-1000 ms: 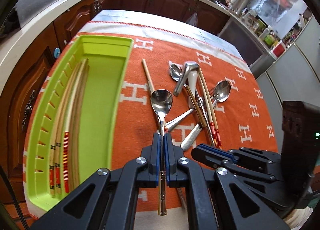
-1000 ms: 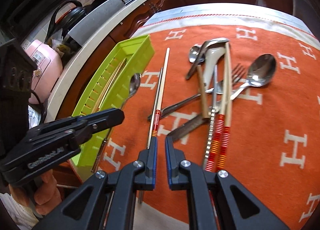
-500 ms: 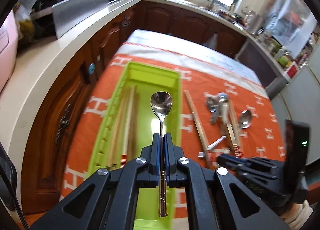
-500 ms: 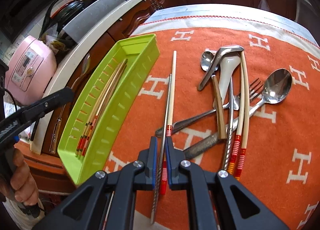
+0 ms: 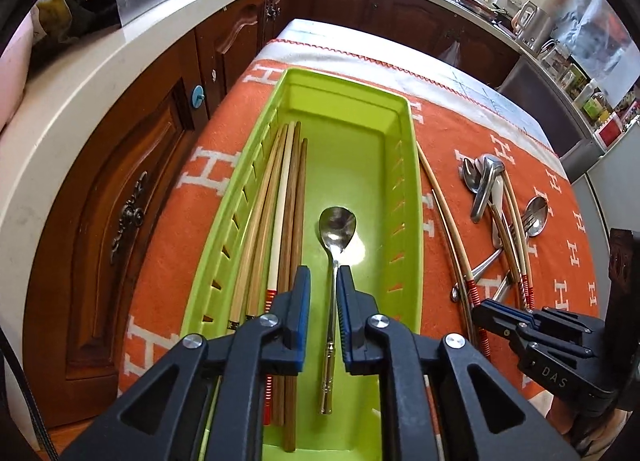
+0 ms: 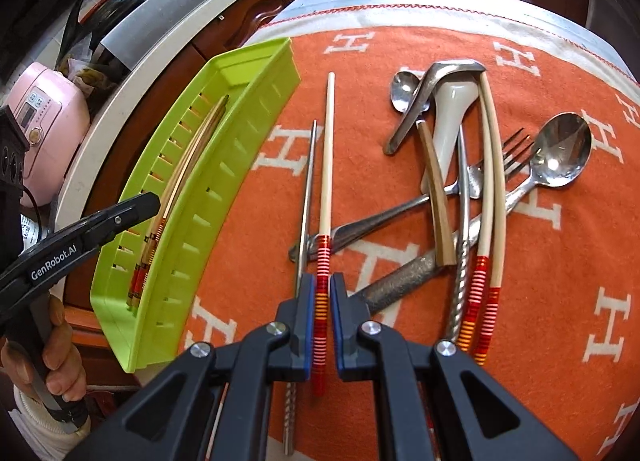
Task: Organize utensils
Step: 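Release the spoon in the tray with the left tool while the right tool carries the chopstick there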
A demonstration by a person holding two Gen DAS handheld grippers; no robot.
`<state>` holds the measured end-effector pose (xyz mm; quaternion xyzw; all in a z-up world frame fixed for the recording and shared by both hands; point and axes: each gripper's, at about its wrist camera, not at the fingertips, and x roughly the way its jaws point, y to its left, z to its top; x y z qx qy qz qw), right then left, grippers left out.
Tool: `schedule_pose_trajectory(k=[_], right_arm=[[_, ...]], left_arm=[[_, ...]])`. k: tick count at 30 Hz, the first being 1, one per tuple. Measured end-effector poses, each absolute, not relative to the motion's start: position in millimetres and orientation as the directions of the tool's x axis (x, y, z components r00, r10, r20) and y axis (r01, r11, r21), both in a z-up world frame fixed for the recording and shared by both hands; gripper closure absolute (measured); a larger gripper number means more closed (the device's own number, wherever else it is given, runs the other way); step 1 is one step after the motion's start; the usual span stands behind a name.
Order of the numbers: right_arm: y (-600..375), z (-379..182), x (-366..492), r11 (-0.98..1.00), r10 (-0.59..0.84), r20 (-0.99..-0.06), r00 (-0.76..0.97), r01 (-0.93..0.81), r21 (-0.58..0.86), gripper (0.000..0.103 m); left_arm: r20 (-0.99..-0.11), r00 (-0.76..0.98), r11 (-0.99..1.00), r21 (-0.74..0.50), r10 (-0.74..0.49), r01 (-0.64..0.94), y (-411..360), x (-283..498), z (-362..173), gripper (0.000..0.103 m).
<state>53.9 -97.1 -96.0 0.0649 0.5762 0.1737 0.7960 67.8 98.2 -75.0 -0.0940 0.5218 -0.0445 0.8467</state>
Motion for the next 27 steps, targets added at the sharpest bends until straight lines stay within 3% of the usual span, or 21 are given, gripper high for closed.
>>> schedule_pose_trajectory(k=[7,16,23,27], right_arm=[[-88,-95,56,0.943,0.314,-0.904,0.291,-0.203,0.262,0.095],[-87,-94,59,0.956,0.285,-0.915,0.285,-0.161,0.247,0.098],[-104,-67,55,0.923,0.382,-0.87,0.311,-0.092,0.373,0.098],[-97,-48,52,0.884,0.465,-0.833,0.299,-0.115,0.452,0.098]], left_arm=[[-0.88,0.432,0.974,-0.228,-0.198,-0.018,95,64,-79,0.087],[-0.87,0.449,0.972,-0.235,-0.201,-0.019,96,56,-71,0.07],[-0.852,0.491,0.976,-0.218,-0.182,-0.018,101,48,-56,0.069],[-0.842,0.518,0.98,-0.198,-0.155,-0.03,105,44,-48,0.06]])
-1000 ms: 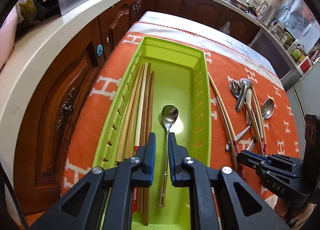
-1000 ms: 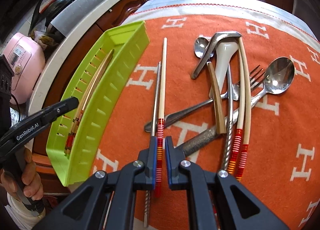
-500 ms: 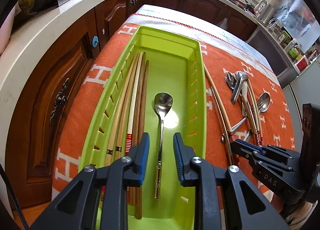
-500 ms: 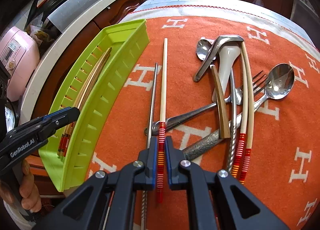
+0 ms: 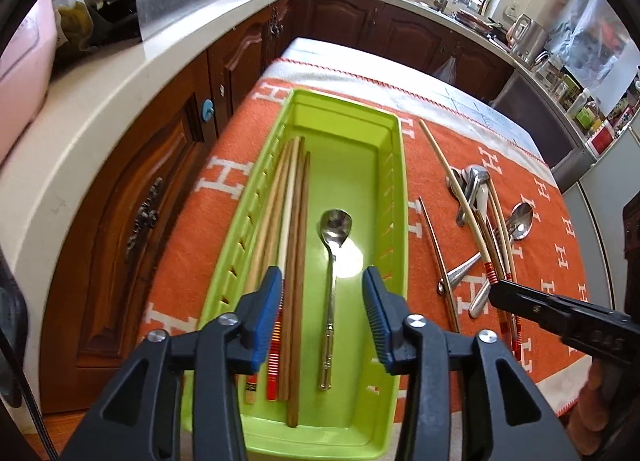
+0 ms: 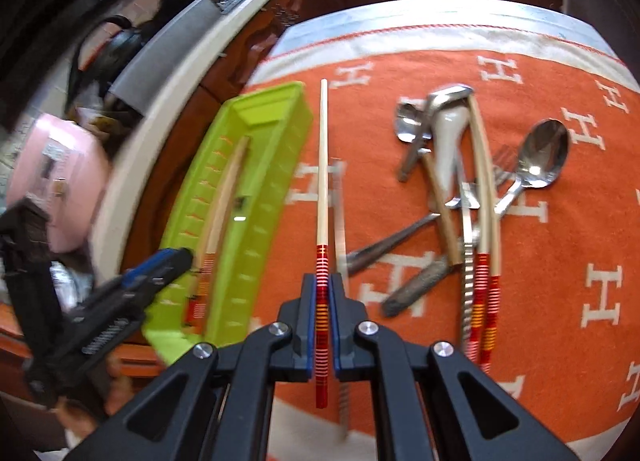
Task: Organize utensils
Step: 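Release the spoon in the tray with the left tool while the right tool carries the chopstick there, then open the right tool over the tray and move it back toward the pile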
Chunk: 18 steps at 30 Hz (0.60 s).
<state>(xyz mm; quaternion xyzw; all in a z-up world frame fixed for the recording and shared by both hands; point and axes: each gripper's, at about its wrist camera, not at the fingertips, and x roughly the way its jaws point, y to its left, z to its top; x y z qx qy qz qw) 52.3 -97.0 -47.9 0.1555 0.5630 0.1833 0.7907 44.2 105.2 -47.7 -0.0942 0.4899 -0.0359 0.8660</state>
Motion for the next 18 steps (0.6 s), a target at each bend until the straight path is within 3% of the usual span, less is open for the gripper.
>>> schedule_pose_trajectory(k=[5,11,18], right_arm=[[-74,-38,57,0.827,0.56,-0.788,0.255,-0.123,0.548,0.097],[-56,-50,69,0.796,0.6,-0.771,0.213,-0.059,0.603,0.096],[-45,-51,65,0.803,0.596,-0.777,0.201,-0.121,0.584,0.095]], left_arm=[[-0.82,0.565,0.986,-0.155,-0.091,-0.065,114,39,-34,0.051],[-0.816,0.573,0.983,-0.157,-0.073,-0.099,128,35,-30,0.05],[-0.82,0.568,0.983,-0.154,-0.069,-0.103,130,32,-32,0.05]])
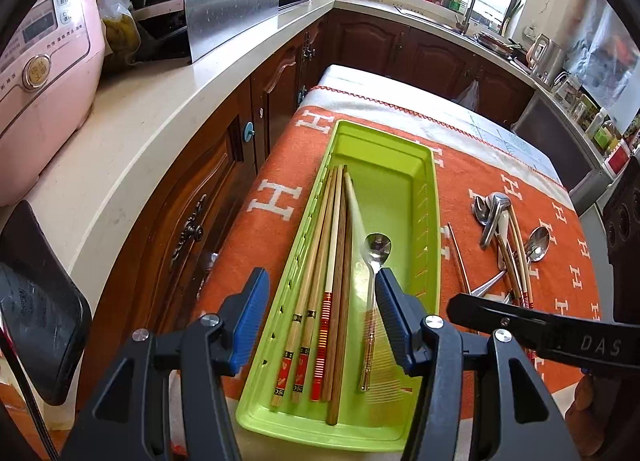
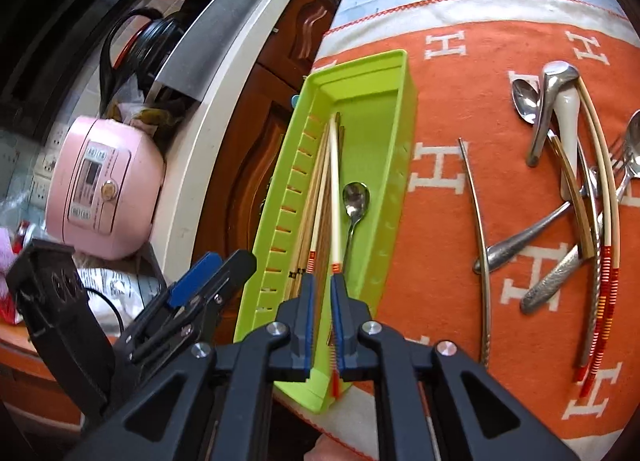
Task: Organize utensils
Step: 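Open the right tool over the tray and move it back toward the pile, then reach the left tool to the silver metal chopstick and close on it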
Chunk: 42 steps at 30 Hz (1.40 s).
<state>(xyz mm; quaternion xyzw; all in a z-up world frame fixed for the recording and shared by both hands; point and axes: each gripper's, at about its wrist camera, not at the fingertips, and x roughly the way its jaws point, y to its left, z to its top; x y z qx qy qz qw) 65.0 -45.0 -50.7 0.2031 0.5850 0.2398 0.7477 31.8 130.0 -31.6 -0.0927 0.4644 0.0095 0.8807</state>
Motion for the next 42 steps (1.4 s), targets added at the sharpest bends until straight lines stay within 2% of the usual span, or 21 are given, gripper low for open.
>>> schedule_pose_trajectory(k=[4,14,20,26,34,42], right_arm=[[-53,-45,61,0.809,0.588,-0.777,0.227,-0.149,0.569,0.095],[-94,-24,40,0.877,0.48,-0.798,0.363,-0.222,0.427,0.095],[-120,-12,27,0.914,0.404,-0.8,0.444,-0.227,0.336,0.095],[-150,-10,24,0.924,0.382,-0.788,0.484,-0.195,0.328,0.095],[-175,-23,19,0.933,0.359,-0.791,0.496,-0.179,0.311,0.094],[-199,-44,13,0.929,0.369,-0.793,0.485,-0.162,0.333,0.094]], left_arm=[[-0.822,0.564,0.982,-0.16,-0.079,-0.096,125,33,-32,0.05],[-0.82,0.561,0.987,-0.156,-0.116,-0.024,99,30,-25,0.05],[-0.82,0.538,0.979,-0.194,-0.196,0.061,71,31,-18,0.05],[-0.83,0.485,0.962,-0.237,-0.274,0.136,34,35,-16,0.05],[-0.891,0.379,0.965,-0.203,-0.251,0.164,-11,40,-47,0.05],[-0.945,0.277,0.984,-0.158,-0.176,0.086,-25,53,-88,0.05]])
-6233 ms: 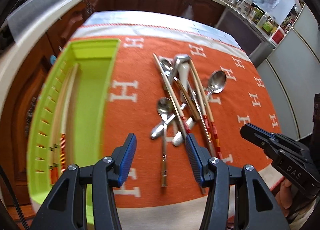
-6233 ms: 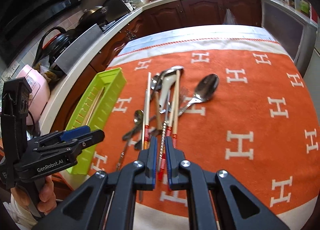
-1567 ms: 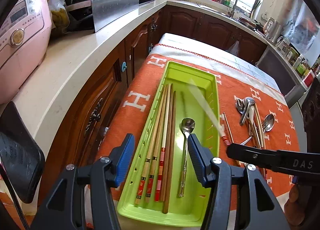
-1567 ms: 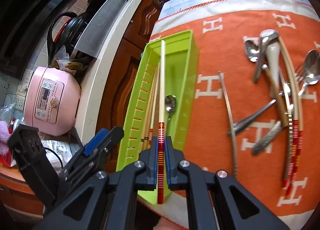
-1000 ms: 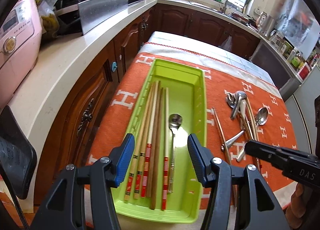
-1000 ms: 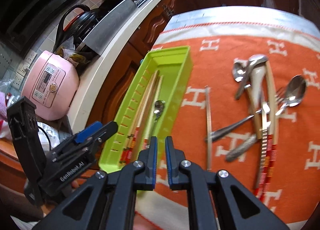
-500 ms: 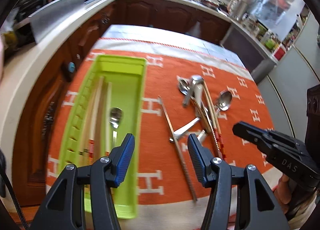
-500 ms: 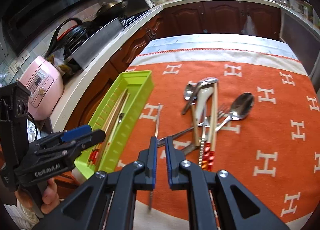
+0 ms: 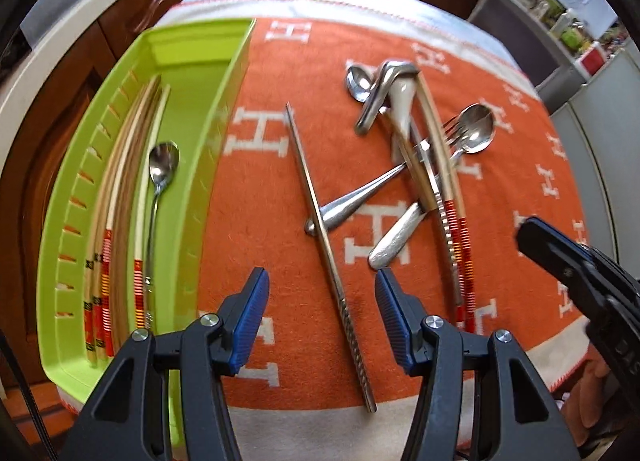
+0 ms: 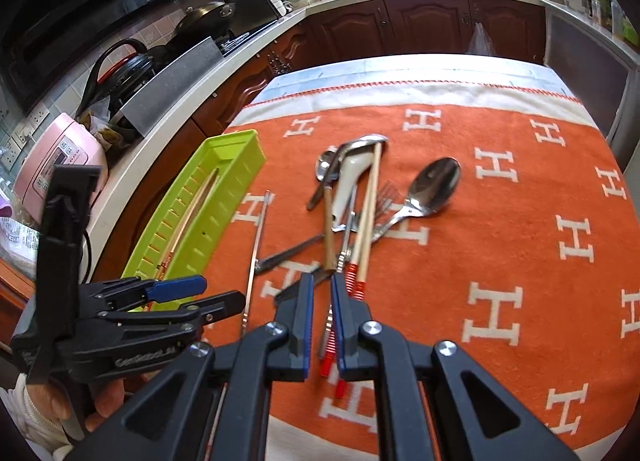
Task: Organize utensils
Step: 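Reach the left tool to the silver metal chopstick and close on it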
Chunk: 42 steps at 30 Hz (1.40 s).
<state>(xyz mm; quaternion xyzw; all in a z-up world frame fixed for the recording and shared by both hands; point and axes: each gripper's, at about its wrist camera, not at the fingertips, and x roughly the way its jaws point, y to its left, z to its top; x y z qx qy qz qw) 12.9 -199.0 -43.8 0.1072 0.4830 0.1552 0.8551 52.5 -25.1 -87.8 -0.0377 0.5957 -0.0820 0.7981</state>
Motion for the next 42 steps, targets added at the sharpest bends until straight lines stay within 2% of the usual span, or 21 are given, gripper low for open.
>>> schedule_pose_trajectory(k=[4,8,11,19,21,23,24,28,34,36,38,42], right_arm=[[-214,-52,13,0.911,0.404,-0.78,0.478,-0.14,0.387,0.094],[-221,-55,14,0.898,0.43,-0.767,0.476,-0.139,0.417,0.094],[-223,-57,14,0.892,0.441,-0.761,0.476,-0.142,0.428,0.094],[-232,-63,14,0.877,0.468,-0.751,0.465,-0.14,0.46,0.094],[-234,-64,14,0.876,0.469,-0.75,0.467,-0.138,0.462,0.094],[-235,-64,14,0.875,0.469,-0.748,0.47,-0.136,0.464,0.094],[-237,-64,14,0.874,0.471,-0.746,0.47,-0.136,0.467,0.094],[-235,-64,14,0.869,0.481,-0.742,0.468,-0.14,0.475,0.094],[-234,-63,11,0.871,0.479,-0.743,0.467,-0.148,0.468,0.094],[-234,-64,10,0.871,0.479,-0.743,0.467,-0.144,0.471,0.094],[-233,-63,10,0.871,0.479,-0.744,0.466,-0.142,0.471,0.094],[-233,-61,8,0.874,0.474,-0.745,0.47,-0.146,0.464,0.094]], left_arm=[[-0.955,0.269,0.992,-0.112,-0.123,0.055,-31,56,-97,0.049],[-0.961,0.265,0.997,-0.064,-0.074,0.047,-40,57,-103,0.036],[-0.962,0.271,0.998,-0.017,-0.032,0.055,-49,56,-109,0.035],[-0.966,0.255,0.998,-0.036,-0.048,0.053,-57,61,-113,0.036],[-0.965,0.257,0.998,-0.035,-0.049,0.056,-56,59,-111,0.044],[-0.964,0.262,0.998,-0.04,-0.052,0.051,-54,57,-108,0.067],[-0.964,0.26,0.998,-0.046,-0.055,0.041,-51,56,-107,0.07],[-0.962,0.265,0.998,-0.052,-0.057,0.024,-40,55,-105,0.073],[-0.956,0.293,0.997,0.023,0.002,0.068,-57,57,-103,0.072],[-0.955,0.297,0.997,0.007,-0.016,0.077,-59,56,-102,0.079],[-0.954,0.293,0.995,-0.034,-0.06,0.094,-62,57,-100,0.096],[-0.948,0.275,0.987,-0.141,-0.157,0.077,-53,56,-97,0.1]])
